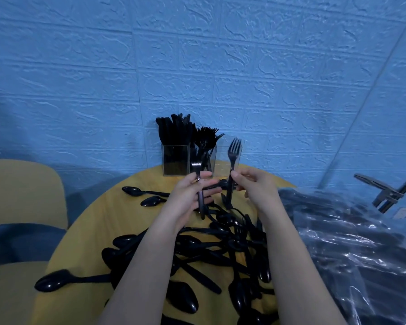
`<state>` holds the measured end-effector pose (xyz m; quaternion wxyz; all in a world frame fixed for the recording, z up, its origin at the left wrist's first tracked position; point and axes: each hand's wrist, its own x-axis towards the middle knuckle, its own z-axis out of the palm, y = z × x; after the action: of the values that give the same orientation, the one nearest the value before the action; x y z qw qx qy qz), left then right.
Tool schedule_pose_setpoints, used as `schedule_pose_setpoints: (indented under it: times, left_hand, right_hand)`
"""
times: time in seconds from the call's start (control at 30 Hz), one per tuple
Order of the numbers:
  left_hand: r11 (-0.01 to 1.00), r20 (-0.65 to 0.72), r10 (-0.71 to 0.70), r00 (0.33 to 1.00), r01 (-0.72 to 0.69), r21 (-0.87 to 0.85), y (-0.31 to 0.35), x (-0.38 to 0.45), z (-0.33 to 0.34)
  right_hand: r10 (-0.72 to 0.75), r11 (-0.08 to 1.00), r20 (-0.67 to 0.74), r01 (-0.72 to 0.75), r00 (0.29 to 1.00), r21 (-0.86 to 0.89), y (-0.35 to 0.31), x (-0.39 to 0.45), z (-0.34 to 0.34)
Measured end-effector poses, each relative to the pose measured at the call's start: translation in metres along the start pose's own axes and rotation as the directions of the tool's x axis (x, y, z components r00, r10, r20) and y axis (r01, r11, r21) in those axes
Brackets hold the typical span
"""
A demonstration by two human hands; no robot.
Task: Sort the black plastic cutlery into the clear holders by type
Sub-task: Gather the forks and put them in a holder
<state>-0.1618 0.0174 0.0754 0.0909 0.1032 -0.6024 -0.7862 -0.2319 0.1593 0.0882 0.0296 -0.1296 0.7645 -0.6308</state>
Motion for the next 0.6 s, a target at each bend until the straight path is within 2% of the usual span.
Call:
schedule_pose_setpoints:
  times: [0.13,0.23,0.37,0.5,0.6]
  left_hand:
    - [0.989,0.06,-0.044,0.997,0.052,-0.142,0.002,0.0,0.006]
    - [0.982,0.098,-0.07,0.993,0.086,-0.168,0.001,-0.001,0.011]
    - [0.991,0.082,-0.053,0.995,0.062,-0.115,0.0,-0.003,0.011]
    - [0.998,0.024,-0.016,1.0,0.017,-0.062,0.001,0.0,0.002]
    - [0.99,-0.041,-0.02,0.999,0.014,-0.138,0.004,0.003,-0.008]
  right_hand:
    - [-0.001,1.0,0.126,0.002,0.992,-0.003,-0.006,-0.004,0.013]
    - [0.026,0.999,0.112,-0.022,0.993,-0.037,0.0,-0.005,0.026]
    - [-0.014,0.993,0.082,0.024,0.997,-0.118,0.001,-0.008,0.036]
    - [-0.032,0.982,0.179,0.065,0.983,-0.179,-0.004,-0.011,0.033]
    - [-0.063,0.923,0.025,0.068,0.998,-0.379,-0.006,0.003,0.015]
